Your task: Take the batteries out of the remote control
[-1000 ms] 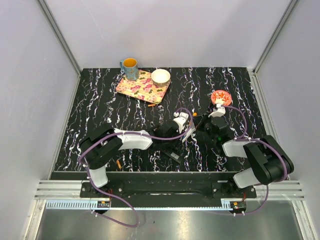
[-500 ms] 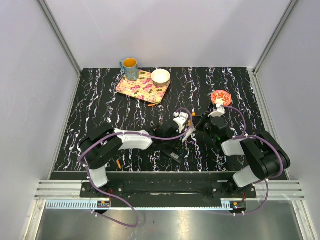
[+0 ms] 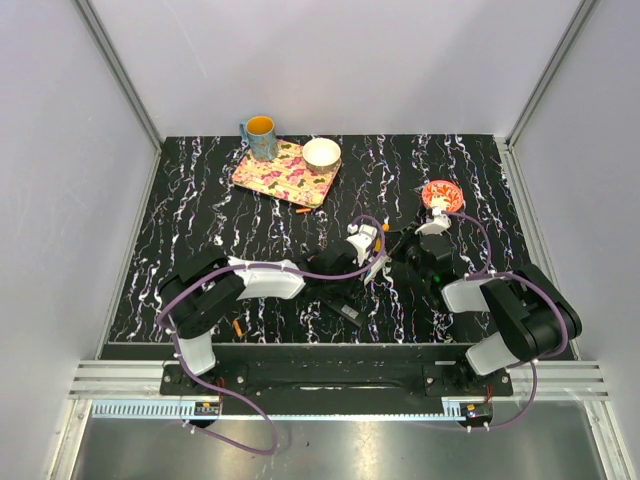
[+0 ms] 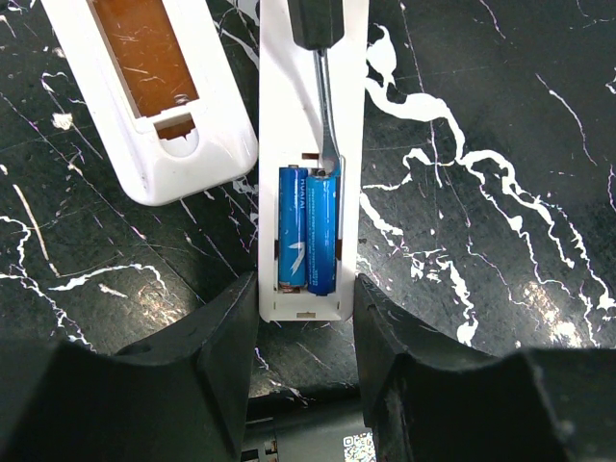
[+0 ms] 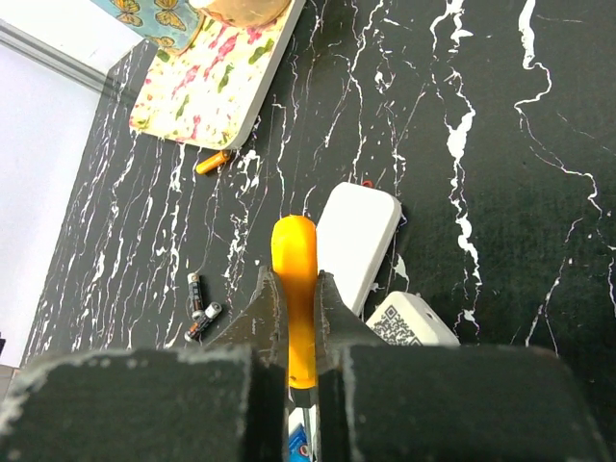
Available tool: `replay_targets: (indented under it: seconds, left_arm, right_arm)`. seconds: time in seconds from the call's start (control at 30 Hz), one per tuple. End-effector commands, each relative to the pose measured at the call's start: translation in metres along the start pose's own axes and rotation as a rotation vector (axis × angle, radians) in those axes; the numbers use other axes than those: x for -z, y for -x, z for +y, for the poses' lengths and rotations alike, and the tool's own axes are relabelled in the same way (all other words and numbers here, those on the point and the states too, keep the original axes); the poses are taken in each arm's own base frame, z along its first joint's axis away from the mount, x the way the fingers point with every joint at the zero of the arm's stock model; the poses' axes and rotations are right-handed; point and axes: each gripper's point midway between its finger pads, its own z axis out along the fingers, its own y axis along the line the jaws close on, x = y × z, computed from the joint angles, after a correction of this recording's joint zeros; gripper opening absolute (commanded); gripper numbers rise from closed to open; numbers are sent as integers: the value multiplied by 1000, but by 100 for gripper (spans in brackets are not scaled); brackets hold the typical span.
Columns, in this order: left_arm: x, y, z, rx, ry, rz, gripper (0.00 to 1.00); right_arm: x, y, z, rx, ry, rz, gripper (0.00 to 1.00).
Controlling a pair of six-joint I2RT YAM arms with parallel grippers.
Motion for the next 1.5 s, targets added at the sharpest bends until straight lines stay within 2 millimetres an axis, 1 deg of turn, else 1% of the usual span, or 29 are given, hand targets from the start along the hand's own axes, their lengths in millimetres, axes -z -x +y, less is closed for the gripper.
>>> replay_targets:
  seconds: [0.0,0.4,0.53,0.63,0.7,0.73,0.77,0.8,0.87,0.9,0.97,1.0,1.1,1.17,1.2,1.23,1.3,1.33,1.43,1.47]
  left_arm:
    - [-11,-16,6,14,11,49,0]
    - [-14,-18,9,26,14,57,0]
    - [-14,-19,10,31,17,58,0]
    - [-11,-18,11,35,19,53,0]
    - [-9,-14,11,36,17,39,0]
    - [-8,-14,12,35,19,36,0]
    - [-6,-14,12,35,19,35,7]
    - [-3,-8,9,34,9,17,12]
    - [0,-6,8,32,6,7,23]
    - [3,-2,7,31,1,-6,38]
    - [7,2,7,29,0,-22,53]
    - [8,6,7,29,2,-32,65]
    - [16,16,4,24,-4,-63,75]
    - [22,23,0,23,-24,-83,79]
    - [24,24,3,30,-25,-90,79]
    - [27,26,-2,37,-57,-95,82]
    - [27,28,0,55,-84,-109,83]
    - [27,28,-5,66,-122,-102,83]
    - [25,33,-8,71,-149,-114,84]
    - [20,29,-6,73,-145,-101,84]
  right_arm:
    - [16,-31,53,-112,177,136,0]
    - [25,-37,66,-157,243,175,0]
    - [25,-42,65,-164,249,192,0]
    - [24,-39,65,-157,245,181,0]
    - [22,-37,64,-141,234,174,0]
    - [22,-32,67,-133,239,163,0]
    - [21,-29,68,-124,234,150,0]
    - [20,-26,68,-107,227,146,0]
    - [18,-16,72,-89,224,117,0]
    - [16,-11,74,-68,221,108,0]
    - [16,-1,77,-51,219,79,0]
    - [14,2,78,-31,218,73,0]
    - [15,18,81,-11,218,36,0]
    - [15,28,77,-9,203,16,0]
    - [16,33,77,-4,199,6,0]
    - [17,38,72,-6,186,-7,0]
    - [20,45,67,-1,172,-23,0]
    - [21,50,62,2,158,-36,0]
    - [25,55,55,15,134,-52,0]
    - [26,57,51,21,123,-54,0]
